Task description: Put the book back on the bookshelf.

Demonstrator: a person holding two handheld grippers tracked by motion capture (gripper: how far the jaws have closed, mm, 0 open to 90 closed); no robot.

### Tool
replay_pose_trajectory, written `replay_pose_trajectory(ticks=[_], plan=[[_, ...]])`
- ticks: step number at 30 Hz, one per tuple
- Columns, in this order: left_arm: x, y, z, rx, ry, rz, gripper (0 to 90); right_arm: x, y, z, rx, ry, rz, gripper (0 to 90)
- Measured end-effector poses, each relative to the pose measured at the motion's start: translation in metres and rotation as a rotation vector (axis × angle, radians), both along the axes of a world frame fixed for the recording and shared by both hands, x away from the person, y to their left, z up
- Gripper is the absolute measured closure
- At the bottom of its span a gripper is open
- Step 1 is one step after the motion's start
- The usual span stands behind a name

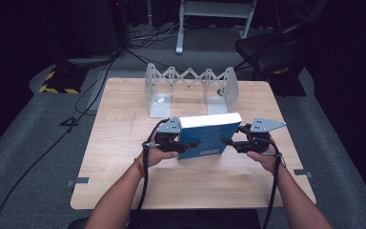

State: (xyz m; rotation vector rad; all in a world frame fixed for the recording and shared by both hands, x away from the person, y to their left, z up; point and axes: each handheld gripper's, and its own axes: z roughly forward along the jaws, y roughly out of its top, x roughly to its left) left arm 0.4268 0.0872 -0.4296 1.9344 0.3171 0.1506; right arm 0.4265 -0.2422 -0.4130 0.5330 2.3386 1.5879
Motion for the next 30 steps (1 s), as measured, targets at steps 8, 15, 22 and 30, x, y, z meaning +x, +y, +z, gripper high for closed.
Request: replay_pose_trajectory(ticks=[8,15,22,30], plan=[[-0.012,0.01,-0.001,0.015,-0.025,0.009,56.4,0.011,0.002,-0.004,-0.007,0.005,0.045,39.3],[-0.022,0.014,0.0,0.059,-0.067,0.046,56.9,0.022,0.019,-0.013,-0.055,0.035,0.107,32.0],[-0.012,0.023,-0.001,0.06,-0.077,0.117,46.5,0.012,0.009,-0.012,-0.053,0.032,0.144,50.1],[0.002,0.032,0.002,0.066,-0.038,0.151,39.5,-0.017,0.013,-0.011,-0.069,-0.011,0.105,60.7]])
